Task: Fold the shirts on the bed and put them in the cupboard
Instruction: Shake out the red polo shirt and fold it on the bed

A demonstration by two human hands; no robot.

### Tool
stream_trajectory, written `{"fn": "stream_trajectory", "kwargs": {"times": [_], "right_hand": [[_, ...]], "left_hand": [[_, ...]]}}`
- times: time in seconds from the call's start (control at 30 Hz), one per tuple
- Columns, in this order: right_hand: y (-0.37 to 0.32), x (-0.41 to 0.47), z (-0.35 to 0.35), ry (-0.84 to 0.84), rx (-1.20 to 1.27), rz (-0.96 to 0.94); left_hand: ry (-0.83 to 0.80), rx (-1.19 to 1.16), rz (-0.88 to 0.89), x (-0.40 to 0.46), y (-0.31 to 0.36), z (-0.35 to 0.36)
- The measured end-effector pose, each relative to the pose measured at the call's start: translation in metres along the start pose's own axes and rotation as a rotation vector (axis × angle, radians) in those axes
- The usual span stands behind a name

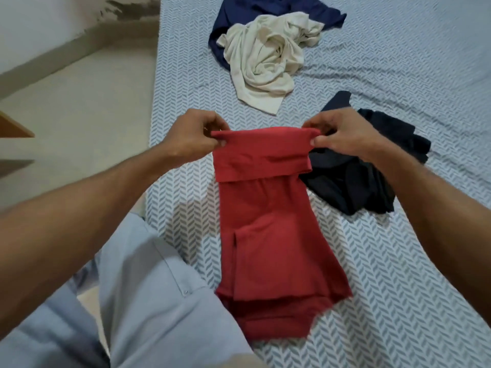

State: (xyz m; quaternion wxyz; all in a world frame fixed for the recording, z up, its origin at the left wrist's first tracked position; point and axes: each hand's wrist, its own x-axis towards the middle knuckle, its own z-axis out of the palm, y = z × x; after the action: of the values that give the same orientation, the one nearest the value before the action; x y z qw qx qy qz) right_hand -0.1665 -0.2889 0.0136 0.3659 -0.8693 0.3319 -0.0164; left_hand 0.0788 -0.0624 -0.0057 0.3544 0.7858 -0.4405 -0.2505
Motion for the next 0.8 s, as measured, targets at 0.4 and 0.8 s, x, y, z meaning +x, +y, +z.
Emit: {"fn": "stream_trajectory", "kwargs": {"times": [0.4,0.8], "right_hand": [[0.057,-0.213,0.086,-0.068,-0.25,-0.238],[0.058,-0.216,0.117,-0.33,-0.31,-0.067]], "left_hand": [[-0.397,0.174,0.234,-0.189,0.006,0.072],[-0.624,0.207,-0.064,-0.201,-0.024,0.092]]}}
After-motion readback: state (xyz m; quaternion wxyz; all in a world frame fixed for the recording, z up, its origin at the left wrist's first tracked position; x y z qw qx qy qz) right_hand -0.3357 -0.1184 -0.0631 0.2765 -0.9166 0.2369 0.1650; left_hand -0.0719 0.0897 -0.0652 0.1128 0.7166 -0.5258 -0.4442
